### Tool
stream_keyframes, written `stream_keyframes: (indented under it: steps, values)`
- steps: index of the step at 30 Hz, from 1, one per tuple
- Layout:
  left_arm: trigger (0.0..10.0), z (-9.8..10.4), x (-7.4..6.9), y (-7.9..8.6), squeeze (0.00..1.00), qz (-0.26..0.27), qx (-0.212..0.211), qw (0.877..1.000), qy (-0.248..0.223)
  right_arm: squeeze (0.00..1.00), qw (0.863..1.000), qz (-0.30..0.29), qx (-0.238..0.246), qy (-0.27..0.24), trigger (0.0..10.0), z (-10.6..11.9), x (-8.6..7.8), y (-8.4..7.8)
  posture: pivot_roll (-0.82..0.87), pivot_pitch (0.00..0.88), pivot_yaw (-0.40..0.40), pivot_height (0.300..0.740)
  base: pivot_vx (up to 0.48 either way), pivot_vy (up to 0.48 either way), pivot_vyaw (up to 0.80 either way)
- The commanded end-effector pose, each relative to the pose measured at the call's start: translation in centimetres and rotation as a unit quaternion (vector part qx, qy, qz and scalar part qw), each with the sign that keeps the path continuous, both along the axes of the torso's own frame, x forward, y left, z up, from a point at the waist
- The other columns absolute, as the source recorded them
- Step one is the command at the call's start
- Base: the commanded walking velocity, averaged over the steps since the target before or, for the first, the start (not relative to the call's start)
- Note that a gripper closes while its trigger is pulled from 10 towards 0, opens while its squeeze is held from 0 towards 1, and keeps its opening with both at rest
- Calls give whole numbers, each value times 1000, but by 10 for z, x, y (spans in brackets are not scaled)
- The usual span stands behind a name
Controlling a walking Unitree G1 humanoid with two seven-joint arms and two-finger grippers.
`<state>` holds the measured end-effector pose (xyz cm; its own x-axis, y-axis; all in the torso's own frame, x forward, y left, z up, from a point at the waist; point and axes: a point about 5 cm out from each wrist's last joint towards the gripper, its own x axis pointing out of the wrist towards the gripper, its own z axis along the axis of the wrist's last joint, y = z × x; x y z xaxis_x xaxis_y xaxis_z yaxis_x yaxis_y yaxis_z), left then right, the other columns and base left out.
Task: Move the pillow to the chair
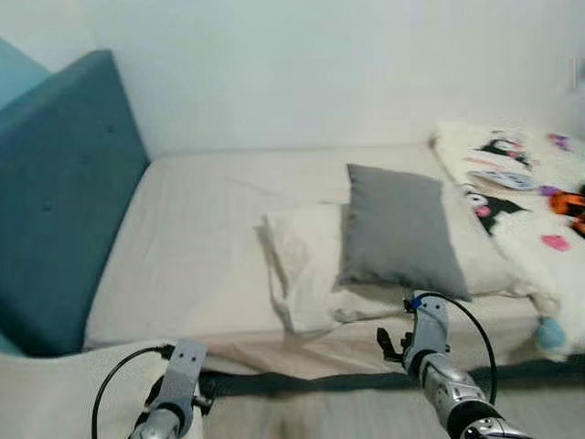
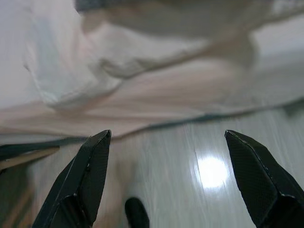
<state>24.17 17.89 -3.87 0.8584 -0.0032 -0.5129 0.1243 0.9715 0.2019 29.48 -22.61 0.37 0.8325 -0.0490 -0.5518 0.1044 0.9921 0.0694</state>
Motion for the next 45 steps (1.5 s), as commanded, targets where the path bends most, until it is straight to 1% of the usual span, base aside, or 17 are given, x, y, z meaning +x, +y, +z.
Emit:
stream_keyframes:
  steps: [1, 10, 13, 15, 17, 19, 20, 22, 23, 24, 26, 29, 34, 36, 39, 42, 45]
  values:
    - [10000, -5, -6, 6, 0, 8, 6, 1000, 16, 0, 1000, -1, 13, -13, 10000, 2, 3, 4, -218, 80, 47, 733, 0, -480, 0]
    - [10000, -4, -5, 4, 0, 6, 1, 1000, 14, 0, 999, -10, 31, -41, 10000, 9, 7, 1, -219, 88, 50, 733, 0, -480, 0]
    - [10000, -3, -4, 4, 0, 6, -1, 1000, 9, 0, 994, -5, 69, -88, 10000, 22, 16, 0, -224, 95, 54, 733, 0, -480, 0]
    - [10000, -2, -3, 3, 0, 6, -3, 1000, 7, 0, 991, 2, 83, -108, 10000, 28, 20, 1, -224, 97, 55, 733, 0, -480, 0]
    - [10000, -2, -2, 3, 0, 5, -3, 1000, 6, 0, 990, 3, 86, -115, 10000, 30, 21, 2, -224, 97, 56, 733, 0, -480, 0]
    - [10000, -1, -1, 2, 0, 5, -4, 1000, 3, 0, 984, 11, 109, -143, 10000, 38, 26, 4, -225, 99, 58, 733, 0, -480, 0]
    - [10000, -1, -1, 2, 0, 5, -4, 1000, 3, 0, 984, 11, 109, -143, 10000, 38, 26, 4, -225, 99, 58, 733, 0, -480, 0]
    - [10000, 0, 0, 2, 0, 4, -5, 1000, 1, 0, 973, 30, 142, -179, 10000, 51, 34, 9, -226, 101, 60, 733, 0, -480, 0]
    - [10000, 0, 0, 2, 0, 4, -5, 1000, 1, 0, 973, 30, 142, -179, 10000, 51, 34, 9, -226, 101, 60, 733, 0, -480, 0]
    - [10000, 0, 1, 2, 0, 3, -5, 1000, 1, 0, 965, 48, 159, -204, 10000, 60, 39, 12, -228, 102, 62, 733, 0, -480, 0]
    - [10000, 0, 1, 2, 0, 3, -5, 1000, 1, 0, 965, 48, 159, -204, 10000, 60, 39, 12, -228, 102, 62, 733, 0, -480, 0]
    - [10000, 1, 1, 2, 0, 2, -5, 1000, 1, 0, 956, 41, 175, -232, 10000, 72, 44, 7, -226, 103, 60, 733, 0, -480, 0]
    - [10000, 1, 1, 2, 0, 4, -2, 1000, 0, 0, 953, 20, 187, -239, 10000, 76, 45, -1, -224, 104, 61, 733, 0, -384, 0]
    - [10000, 1, 2, 3, 0, 10, -1, 1000, -2, 0, 956, 16, 190, -223, 10000, 73, 45, -2, -224, 105, 60, 733, 0, 0, 0]
    - [10000, 3, 3, 3, 0, 14, -1, 1000, -5, 0, 960, 26, 197, -199, 10000, 68, 44, 3, -223, 107, 61, 723, 0, 0, 0]
    - [10000, 3, 4, 4, 0, 15, 0, 1000, -6, 0, 954, 29, 219, -205, 10000, 69, 45, 6, -223, 107, 62, 708, 0, 0, 0]
    - [10000, 4, 5, 4, 0, 16, 0, 1000, -8, 0, 951, 35, 226, -210, 10000, 71, 46, 8, -223, 106, 62, 698, 0, 0, 0]
